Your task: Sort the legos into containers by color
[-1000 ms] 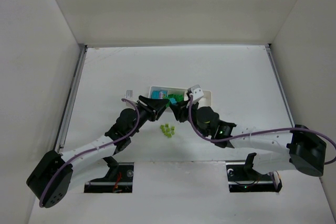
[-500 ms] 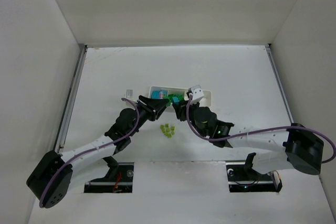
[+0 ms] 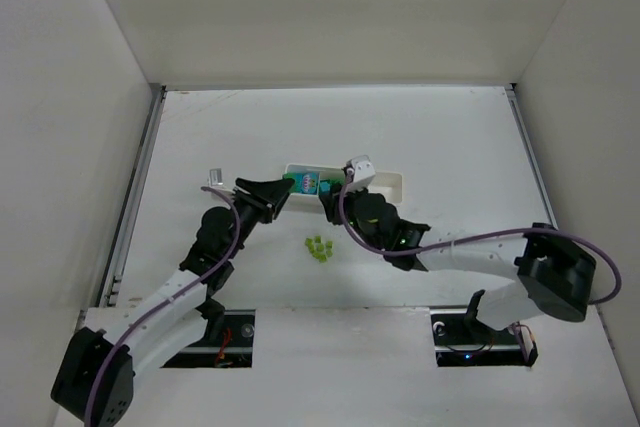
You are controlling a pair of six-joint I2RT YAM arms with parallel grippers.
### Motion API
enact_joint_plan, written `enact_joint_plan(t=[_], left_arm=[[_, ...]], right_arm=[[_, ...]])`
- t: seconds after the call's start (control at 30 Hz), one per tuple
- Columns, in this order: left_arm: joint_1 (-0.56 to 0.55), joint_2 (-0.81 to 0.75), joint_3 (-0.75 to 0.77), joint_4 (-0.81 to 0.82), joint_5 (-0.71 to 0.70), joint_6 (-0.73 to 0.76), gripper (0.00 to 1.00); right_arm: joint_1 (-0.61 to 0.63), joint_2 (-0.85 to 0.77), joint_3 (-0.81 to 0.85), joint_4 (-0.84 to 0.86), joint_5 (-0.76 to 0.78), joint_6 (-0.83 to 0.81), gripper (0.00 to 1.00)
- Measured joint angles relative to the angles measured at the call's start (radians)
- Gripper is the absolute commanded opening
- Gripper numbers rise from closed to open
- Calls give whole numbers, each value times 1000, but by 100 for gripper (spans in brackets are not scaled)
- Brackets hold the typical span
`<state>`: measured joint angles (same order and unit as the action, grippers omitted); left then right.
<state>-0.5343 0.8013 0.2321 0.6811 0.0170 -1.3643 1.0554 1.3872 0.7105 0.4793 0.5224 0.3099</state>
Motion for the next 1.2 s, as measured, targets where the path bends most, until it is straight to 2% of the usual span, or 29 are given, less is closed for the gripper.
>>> enact_joint_plan(t=[0.13,0.3,0.6,0.73,0.87,0.9,1.07,1.2], left_arm=[[64,-46,1,-62,5,73,11],[74,-50,2,-129,13,139,12],[141,-80,2,-159,45,195,13],[171,-71,-5,-155,64,198,13],[177,-50,-12,-153,82,200,13],[177,-47,-12,-152,85,201,13],[176,-39,-12,-147,90,206,13],[160,-4,-8,-148,90,223,13]], right_arm=[[-24,141,105,-13,-76,44,31],[-65,309,269,-70,-134,97,31],[-139,471,434,-169,-145,148,32],[-149,512,480,-217,-141,159,35],[-151,538,512,-239,-140,171,55],[-151,538,512,-244,-139,175,58],[-151,512,501,-246,-138,182,60],[-159,382,428,-240,-134,184,59]])
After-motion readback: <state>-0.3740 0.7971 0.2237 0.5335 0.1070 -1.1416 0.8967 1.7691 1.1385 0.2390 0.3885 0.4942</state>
